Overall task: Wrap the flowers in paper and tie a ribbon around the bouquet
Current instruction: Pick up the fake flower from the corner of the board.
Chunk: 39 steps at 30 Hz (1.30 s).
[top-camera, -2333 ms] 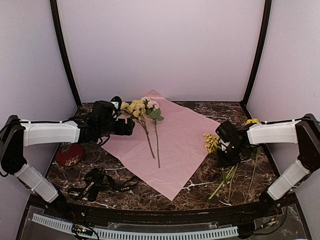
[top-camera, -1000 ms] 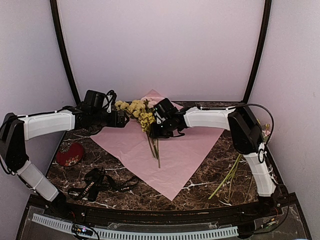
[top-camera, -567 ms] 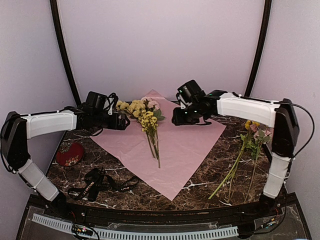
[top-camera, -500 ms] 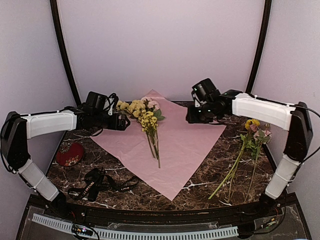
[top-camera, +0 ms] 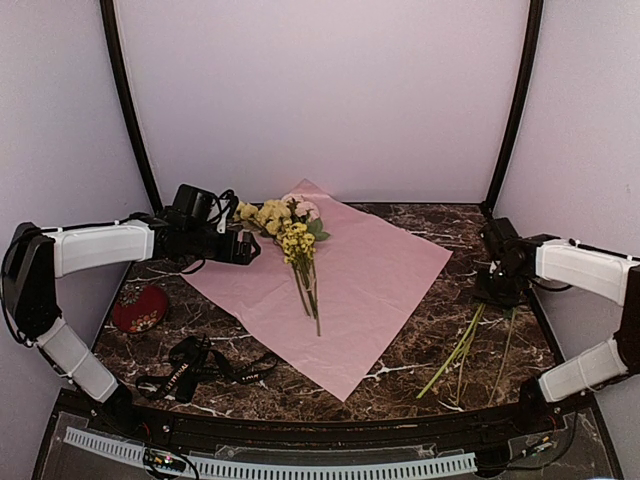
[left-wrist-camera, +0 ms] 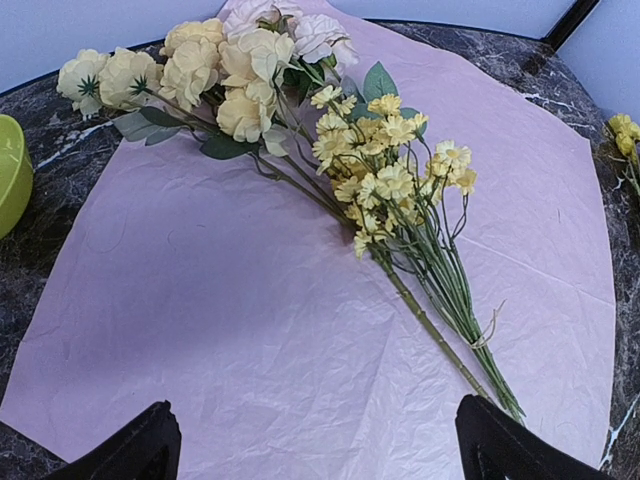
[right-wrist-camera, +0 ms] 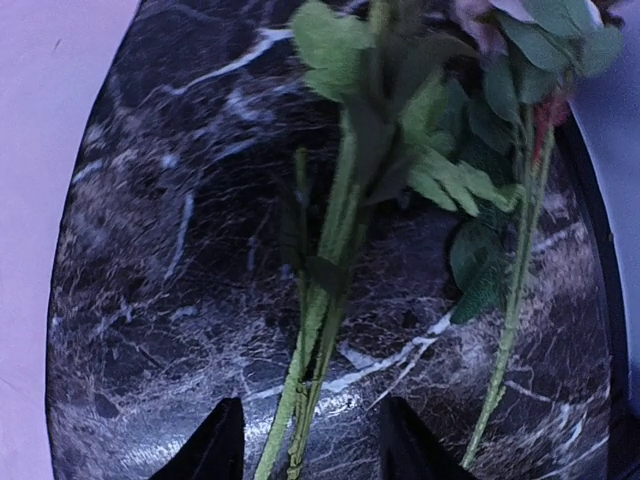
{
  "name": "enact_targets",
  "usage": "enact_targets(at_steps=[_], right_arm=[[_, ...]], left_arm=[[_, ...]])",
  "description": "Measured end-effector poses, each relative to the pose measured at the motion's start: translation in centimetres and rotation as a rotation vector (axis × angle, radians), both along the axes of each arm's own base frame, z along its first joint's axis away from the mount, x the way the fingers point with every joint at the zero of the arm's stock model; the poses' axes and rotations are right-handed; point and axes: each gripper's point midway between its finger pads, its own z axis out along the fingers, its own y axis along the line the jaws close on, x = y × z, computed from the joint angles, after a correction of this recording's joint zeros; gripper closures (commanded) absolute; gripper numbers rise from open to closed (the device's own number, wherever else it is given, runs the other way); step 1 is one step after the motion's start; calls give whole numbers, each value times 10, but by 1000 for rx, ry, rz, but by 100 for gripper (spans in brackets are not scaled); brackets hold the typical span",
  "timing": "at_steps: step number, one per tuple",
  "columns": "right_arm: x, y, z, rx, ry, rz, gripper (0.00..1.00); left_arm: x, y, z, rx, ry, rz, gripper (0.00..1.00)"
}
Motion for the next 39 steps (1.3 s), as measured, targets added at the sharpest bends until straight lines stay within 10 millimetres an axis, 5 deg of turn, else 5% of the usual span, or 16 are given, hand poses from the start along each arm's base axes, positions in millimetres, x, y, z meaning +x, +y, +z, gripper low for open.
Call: enact_targets(at_steps=[10,14,22,27,32,39], right_arm=[[-11,-100,-2,22,-107,-339,52],[-14,-102,-24,78,-91,-371,51],[-19,-101,-55,163,-92,-415,82],[-13,-98,-54,184,-115,-390,89],[-7,-102,-31,163,-200,-379,100],[2,-126,38,34,-375,-392,100]], left_arm=[[-1,-1,-2,10,5,-13,1],[-1,-1,-2,11,4,-17,1],[-1,-1,-3,13,6,-21,1],[-2,-2,-3,14,5,-29,1],[-2,-4,1,13,4,-46,1],[-4,-4,0,18,10,-56,1]])
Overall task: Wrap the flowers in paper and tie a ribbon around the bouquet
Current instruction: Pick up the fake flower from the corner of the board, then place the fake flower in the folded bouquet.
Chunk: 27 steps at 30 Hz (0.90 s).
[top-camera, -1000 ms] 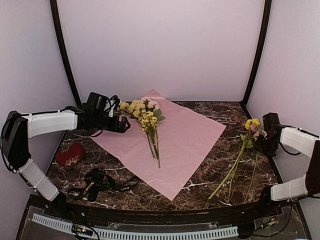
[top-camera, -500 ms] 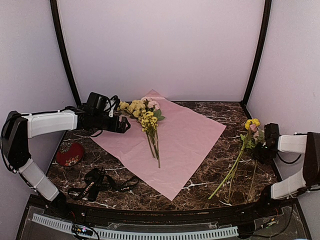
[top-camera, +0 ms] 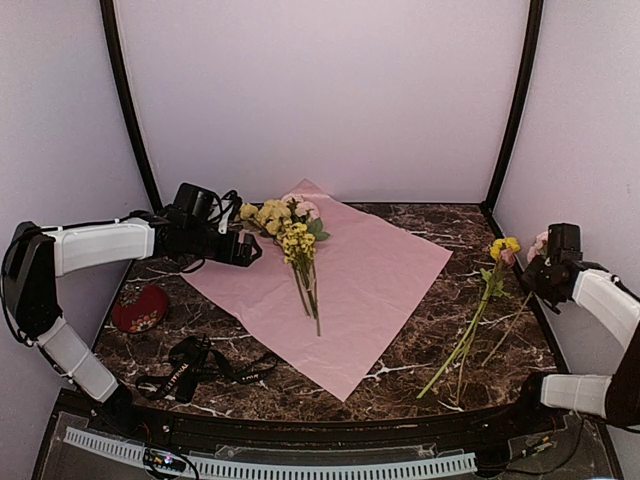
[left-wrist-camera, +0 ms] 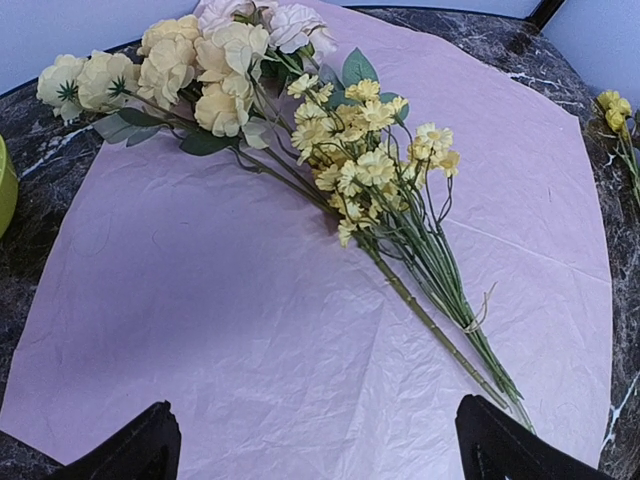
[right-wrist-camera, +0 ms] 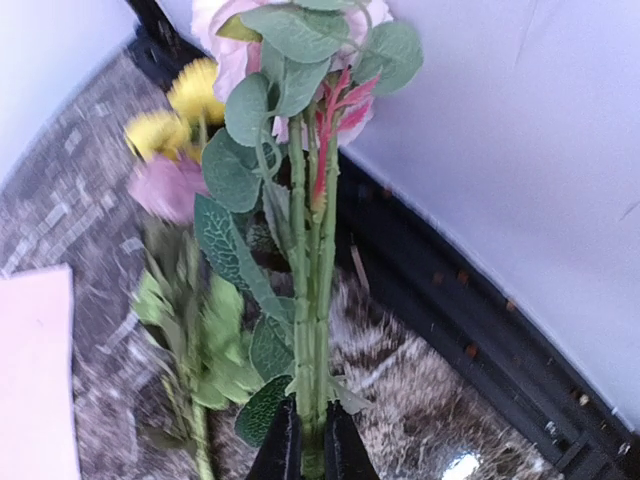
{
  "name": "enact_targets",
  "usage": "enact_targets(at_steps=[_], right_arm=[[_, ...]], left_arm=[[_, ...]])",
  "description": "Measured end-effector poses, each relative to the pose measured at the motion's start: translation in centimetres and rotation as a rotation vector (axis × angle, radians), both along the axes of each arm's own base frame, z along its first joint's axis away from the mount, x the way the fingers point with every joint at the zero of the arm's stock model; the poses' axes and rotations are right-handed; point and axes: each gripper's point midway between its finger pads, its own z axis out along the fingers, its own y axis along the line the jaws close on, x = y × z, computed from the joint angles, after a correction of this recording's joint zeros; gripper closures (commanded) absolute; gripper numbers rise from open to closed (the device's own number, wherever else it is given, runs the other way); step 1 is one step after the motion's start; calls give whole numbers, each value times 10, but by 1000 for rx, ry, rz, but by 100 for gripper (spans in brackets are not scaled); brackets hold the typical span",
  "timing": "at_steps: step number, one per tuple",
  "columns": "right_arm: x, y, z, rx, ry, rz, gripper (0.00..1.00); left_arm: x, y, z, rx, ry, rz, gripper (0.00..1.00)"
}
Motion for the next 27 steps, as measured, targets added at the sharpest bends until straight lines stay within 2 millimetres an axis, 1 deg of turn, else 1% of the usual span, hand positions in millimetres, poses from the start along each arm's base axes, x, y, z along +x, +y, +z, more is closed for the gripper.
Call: enact_targets(at_steps=[3,6,8,11,13,17,18,19,20,23,27], right_arm=[[6,-5,38,-55,-80,4,100],[13,-4,74,-91,-163,40,100],[19,3,90,-95,-208,88,100],[29,25,108,-80,-270,188,100],[39,48,121,-62,-309,277,100],[59,102,145,-11,-379,463,100],[64,119,153,6,-402,519,100],[67,129,157,18,-414,548,100],[70,144,161,38,-430,590,100],[82,188,167,99,-459,706,100],[100,257,165,170,-441,858,100]], left_arm=[[-1,-2,0,-7,4,-9,1],[-4,-4,-1,-14,15,-21,1],[-5,-5,0,-17,23,-28,1],[-5,-7,5,-26,15,-38,1],[-4,-8,8,-31,8,-45,1],[-3,-10,13,-30,-4,-54,1],[-3,-9,13,-28,-4,-55,1],[-3,-9,13,-26,-4,-57,1],[-3,-9,12,-23,-4,-59,1],[-3,-9,12,-23,-4,-59,1],[-2,-8,12,-19,-6,-60,1]])
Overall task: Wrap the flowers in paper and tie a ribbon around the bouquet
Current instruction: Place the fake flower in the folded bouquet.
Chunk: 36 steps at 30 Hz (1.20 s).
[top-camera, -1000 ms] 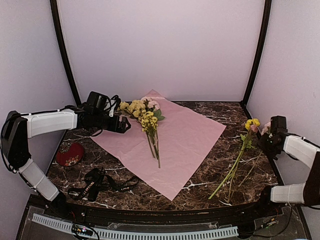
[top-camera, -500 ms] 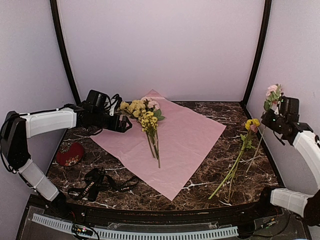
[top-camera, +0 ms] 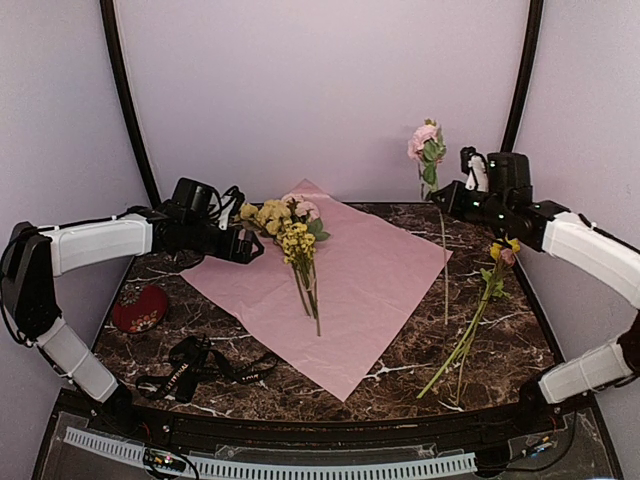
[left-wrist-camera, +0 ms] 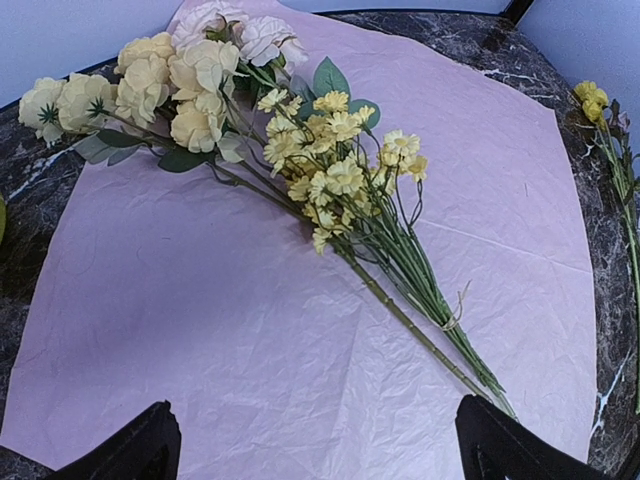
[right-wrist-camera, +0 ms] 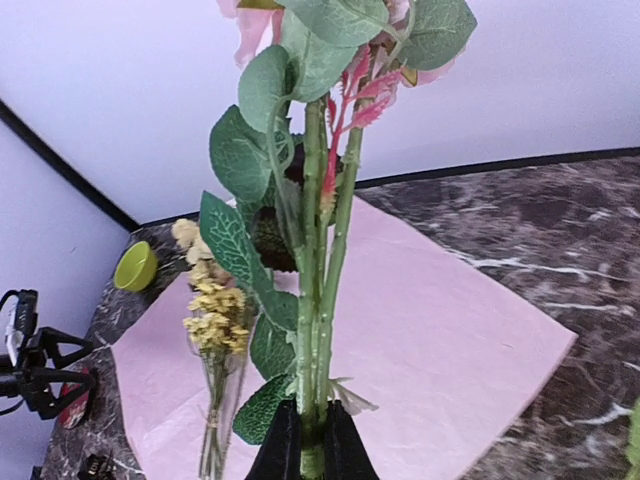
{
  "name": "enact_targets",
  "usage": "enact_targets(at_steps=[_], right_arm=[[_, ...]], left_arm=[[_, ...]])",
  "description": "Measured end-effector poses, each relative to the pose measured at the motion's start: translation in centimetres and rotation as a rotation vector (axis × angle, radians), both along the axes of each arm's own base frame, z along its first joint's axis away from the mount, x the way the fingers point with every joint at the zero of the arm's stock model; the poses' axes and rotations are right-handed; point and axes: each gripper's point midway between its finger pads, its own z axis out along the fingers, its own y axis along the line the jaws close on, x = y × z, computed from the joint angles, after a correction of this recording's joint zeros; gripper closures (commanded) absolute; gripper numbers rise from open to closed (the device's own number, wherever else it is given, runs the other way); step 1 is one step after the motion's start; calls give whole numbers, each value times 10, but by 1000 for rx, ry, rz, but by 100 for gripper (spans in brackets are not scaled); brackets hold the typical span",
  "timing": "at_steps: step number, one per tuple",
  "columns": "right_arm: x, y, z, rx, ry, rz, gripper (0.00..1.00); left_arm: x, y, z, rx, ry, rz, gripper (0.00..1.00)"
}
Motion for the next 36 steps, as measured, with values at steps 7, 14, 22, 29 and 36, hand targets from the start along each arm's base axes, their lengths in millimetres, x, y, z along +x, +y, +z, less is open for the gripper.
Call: enact_targets(at_steps=[7,14,22,29,36], right_arm=[[28,123,-2,25,-4,243,100],[68,213,-42,47,40,369,100],[96,270,-133,37,175,428,100],[110,279,-181,29,244,394,100],[122,285,-202,54,257,362,66]], left_arm=[[1,3,-1,10,-2,-4,1],[0,5,-2,3,6,-12,1],[3,14,-12,-10,49,-1,1],[6,23,-18,-10,73,17,1],[7,26,-22,-17,90,20,1]])
